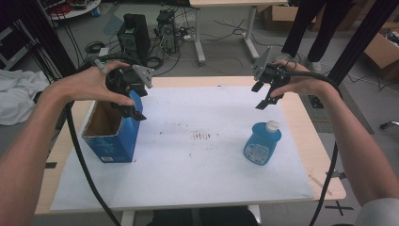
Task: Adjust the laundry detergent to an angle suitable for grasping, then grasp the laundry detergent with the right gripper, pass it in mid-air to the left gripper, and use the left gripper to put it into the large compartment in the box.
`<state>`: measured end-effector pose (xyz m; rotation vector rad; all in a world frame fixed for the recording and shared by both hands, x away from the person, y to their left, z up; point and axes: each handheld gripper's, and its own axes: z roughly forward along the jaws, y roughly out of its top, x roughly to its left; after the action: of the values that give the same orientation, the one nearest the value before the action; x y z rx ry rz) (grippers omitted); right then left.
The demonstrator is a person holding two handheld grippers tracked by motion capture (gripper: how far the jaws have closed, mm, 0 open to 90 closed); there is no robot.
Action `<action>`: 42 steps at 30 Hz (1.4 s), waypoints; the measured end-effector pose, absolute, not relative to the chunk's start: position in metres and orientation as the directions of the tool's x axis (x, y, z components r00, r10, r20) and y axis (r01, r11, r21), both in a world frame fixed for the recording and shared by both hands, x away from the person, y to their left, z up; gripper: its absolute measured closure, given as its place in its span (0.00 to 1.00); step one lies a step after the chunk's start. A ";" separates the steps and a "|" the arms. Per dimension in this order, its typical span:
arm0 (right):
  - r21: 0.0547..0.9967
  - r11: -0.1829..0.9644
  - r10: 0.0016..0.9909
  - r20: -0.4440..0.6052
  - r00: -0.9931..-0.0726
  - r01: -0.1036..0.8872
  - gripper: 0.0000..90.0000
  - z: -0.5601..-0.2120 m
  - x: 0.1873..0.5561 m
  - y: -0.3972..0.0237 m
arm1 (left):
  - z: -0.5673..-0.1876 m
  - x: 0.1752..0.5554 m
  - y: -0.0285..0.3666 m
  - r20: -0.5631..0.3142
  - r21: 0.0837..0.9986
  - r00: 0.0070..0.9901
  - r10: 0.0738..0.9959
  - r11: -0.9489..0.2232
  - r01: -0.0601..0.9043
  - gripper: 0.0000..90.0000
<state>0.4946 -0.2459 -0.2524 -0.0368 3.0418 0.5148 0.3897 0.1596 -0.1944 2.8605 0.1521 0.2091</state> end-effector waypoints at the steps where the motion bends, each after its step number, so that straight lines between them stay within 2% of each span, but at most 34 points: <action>1: 0.328 0.944 -0.014 -0.058 -0.998 -0.032 0.25 -0.252 0.495 -0.246 | -0.194 0.390 0.160 0.127 0.269 0.984 0.122 -0.959 0.085 0.19; 14: 0.332 0.943 -0.015 -0.059 -0.998 -0.034 0.25 -0.253 0.494 -0.246 | -0.198 0.394 0.158 0.090 0.286 0.989 0.121 -0.954 0.091 0.19; 23: 0.340 0.940 -0.008 -0.063 -0.998 -0.029 0.24 -0.254 0.494 -0.248 | -0.196 0.396 0.159 0.063 0.364 0.994 0.088 -0.929 0.060 0.19; 42: 0.352 0.936 0.004 -0.064 -0.998 -0.019 0.25 -0.253 0.488 -0.252 | -0.203 0.391 0.159 0.061 0.357 0.992 0.106 -0.931 0.078 0.19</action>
<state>0.4877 -0.2519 -0.2530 -0.0120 3.0279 0.5508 0.3909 0.1588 -0.2028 2.7747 0.1324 0.1116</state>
